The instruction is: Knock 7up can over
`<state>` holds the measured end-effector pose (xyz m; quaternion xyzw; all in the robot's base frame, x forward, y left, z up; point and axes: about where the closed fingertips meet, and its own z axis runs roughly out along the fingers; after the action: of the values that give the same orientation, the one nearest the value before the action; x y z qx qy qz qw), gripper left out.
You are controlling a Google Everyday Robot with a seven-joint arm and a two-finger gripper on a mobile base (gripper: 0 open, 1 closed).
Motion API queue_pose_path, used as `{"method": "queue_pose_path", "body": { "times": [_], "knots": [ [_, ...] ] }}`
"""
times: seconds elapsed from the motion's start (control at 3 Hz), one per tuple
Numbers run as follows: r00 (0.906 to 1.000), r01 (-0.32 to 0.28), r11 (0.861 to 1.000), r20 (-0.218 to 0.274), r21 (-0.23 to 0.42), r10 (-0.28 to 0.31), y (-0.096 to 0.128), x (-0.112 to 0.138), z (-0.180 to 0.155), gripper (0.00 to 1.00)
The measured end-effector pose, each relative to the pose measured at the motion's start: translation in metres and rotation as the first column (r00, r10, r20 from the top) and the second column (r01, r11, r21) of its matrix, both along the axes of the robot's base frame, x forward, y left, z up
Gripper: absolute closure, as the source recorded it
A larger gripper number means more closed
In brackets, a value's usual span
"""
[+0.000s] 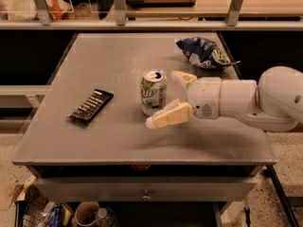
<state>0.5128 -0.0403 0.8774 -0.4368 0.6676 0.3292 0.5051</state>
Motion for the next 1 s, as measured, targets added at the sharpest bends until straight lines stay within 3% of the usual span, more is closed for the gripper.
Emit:
{"method": "queue_pose_path", "body": {
  "times": [0.33,0.67,1.0],
  "knots": [
    [0.9999,-0.01,0.998,0.005,0.064,0.009,0.019,0.003,-0.008,0.0],
    [0.9994,-0.011,0.994,0.035,0.112,0.007,0.03,0.007,-0.01,0.17],
    [0.996,-0.023,0.99,0.089,0.142,0.01,0.032,0.01,-0.004,0.41]
  ]
}}
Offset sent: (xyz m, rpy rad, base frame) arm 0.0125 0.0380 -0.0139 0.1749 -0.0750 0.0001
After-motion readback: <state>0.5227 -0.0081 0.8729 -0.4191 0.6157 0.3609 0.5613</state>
